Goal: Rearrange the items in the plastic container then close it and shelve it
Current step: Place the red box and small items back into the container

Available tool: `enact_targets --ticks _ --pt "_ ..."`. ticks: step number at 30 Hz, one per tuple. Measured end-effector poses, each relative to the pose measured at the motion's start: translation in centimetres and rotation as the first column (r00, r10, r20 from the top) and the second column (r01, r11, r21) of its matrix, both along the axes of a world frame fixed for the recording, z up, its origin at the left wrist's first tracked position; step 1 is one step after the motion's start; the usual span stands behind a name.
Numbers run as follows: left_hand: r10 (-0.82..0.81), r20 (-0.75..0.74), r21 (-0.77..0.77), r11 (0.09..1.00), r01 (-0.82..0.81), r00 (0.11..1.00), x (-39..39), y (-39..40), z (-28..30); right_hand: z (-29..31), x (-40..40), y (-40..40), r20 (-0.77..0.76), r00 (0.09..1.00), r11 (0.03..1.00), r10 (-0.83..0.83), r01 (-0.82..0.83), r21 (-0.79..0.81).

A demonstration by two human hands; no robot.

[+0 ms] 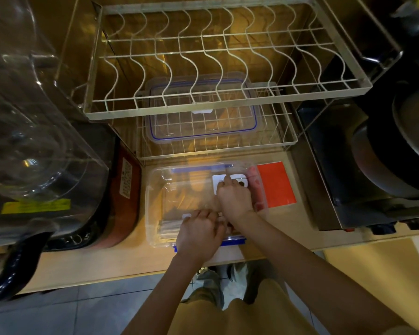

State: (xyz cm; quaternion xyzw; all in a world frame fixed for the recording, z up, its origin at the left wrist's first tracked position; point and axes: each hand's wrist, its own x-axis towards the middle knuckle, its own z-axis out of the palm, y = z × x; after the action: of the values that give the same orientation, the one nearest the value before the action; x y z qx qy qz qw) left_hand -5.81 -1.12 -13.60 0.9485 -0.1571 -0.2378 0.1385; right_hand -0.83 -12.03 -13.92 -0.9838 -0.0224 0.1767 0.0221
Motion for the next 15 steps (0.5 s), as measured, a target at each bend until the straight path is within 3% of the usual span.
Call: enact_targets --ticks 4,7,9,11,13,15 --pt "-0.008 0.008 0.006 1.0 0.008 1.0 0.0 0.1 -0.1 1.0 0.0 -0.4 -0.016 0.997 0.99 -0.076 0.077 0.115" --pt "0.004 0.007 -0.009 1.0 -0.004 1.0 -0.1 0.2 -0.3 2.6 -0.5 -2.0 0.123 0.983 0.953 -0.14 0.1 0.286" --pt "0.013 0.011 -0.017 1.0 -0.013 1.0 -0.1 0.3 -0.5 3.6 -1.3 -3.9 0.194 0.93 0.846 -0.311 0.178 0.504" --pt "0.018 0.009 -0.016 1.0 -0.018 1.0 0.0 0.3 -0.6 4.4 -2.2 -6.1 0.227 0.821 0.707 -0.523 0.27 0.654" --pt "0.005 0.011 -0.003 1.0 -0.005 1.0 0.0 0.2 -0.6 4.3 -3.0 -8.4 0.231 0.733 0.653 -0.64 0.361 0.665" --pt "-0.006 0.027 0.006 1.0 0.006 1.0 0.0 0.2 -0.6 3.3 -3.5 -10.4 0.163 0.729 0.656 -0.665 0.466 0.594"
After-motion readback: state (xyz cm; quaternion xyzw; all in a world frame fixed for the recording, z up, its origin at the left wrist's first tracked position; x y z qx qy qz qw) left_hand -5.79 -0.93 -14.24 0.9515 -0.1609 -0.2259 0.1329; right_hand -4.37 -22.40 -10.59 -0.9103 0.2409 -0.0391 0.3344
